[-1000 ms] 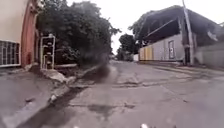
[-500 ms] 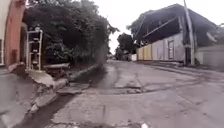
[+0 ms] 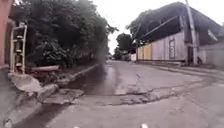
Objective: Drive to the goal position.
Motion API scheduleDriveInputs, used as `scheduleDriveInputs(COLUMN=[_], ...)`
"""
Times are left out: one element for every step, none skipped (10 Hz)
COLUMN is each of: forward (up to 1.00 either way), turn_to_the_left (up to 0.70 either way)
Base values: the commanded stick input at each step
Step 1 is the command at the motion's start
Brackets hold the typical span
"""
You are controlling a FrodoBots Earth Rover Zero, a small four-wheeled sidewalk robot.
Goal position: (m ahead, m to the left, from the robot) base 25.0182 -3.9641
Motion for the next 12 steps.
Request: scheduleDriveInputs(forward=[0.85, 0.85, 0.85, 0.85, 0.85, 0.85, 0.85, 0.85, 0.85, 0.85, 0.85, 0.85], turn_to_the_left=[0.00, 0.00, 0.00, 0.00, 0.00, 0.00, 0.00, 0.00, 0.00, 0.00, 0.00, 0.00])
